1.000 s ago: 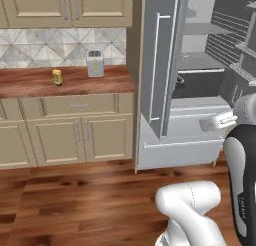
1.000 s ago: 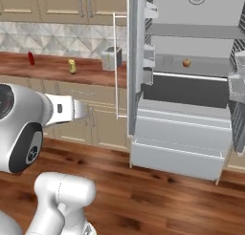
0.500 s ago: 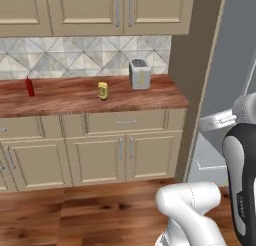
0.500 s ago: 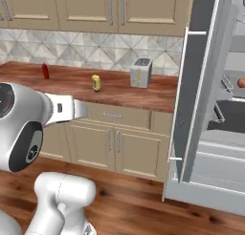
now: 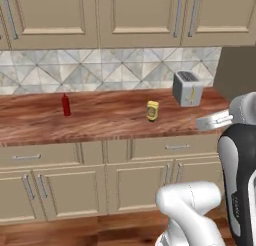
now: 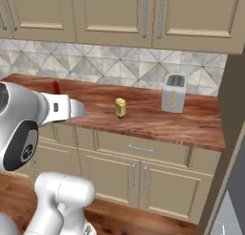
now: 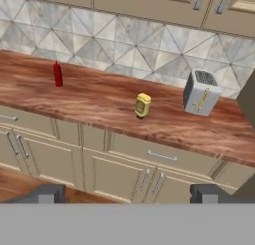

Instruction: Place the mustard and ketchup from the counter to the top shelf of the fridge. If the existing items in the fridge are on the top shelf, move them to other shelves.

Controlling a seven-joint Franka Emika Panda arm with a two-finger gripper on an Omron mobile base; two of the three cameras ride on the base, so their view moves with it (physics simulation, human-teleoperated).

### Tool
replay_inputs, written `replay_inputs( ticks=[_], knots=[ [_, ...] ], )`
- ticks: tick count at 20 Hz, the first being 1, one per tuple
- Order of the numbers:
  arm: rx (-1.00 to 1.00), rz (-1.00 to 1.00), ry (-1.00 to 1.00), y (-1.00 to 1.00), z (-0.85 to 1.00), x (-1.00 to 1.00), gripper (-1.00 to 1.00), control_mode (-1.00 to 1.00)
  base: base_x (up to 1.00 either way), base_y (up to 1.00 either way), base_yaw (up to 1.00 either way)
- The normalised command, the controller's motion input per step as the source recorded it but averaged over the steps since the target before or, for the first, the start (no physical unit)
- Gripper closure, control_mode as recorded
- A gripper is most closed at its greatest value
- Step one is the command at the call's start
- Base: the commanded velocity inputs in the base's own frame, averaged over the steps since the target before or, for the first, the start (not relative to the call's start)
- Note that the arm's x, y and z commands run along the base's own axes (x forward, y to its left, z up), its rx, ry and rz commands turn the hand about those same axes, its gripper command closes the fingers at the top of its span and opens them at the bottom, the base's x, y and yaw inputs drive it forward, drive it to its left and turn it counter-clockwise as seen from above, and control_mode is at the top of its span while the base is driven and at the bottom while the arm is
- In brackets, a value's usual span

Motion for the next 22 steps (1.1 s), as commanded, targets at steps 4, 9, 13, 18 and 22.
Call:
replay_inputs(
  ticks=[4, 9, 13, 18, 22],
  knots=[
    [0.0, 0.0, 0.0, 0.0, 0.0, 0.0, -1.0, 1.0, 1.0, 0.0, 0.14],
    [0.0, 0.0, 0.0, 0.0, 0.0, 0.0, -1.0, 1.0, 0.74, -0.36, 0.08],
    [0.0, 0.0, 0.0, 0.0, 0.0, 0.0, -1.0, 1.0, 0.32, -0.2, 0.0],
    [0.0, 0.0, 0.0, 0.0, 0.0, 0.0, -1.0, 1.0, 0.05, -0.27, 0.0],
    [0.0, 0.0, 0.0, 0.0, 0.0, 0.0, -1.0, 1.0, 0.16, -0.08, 0.0]
  ],
)
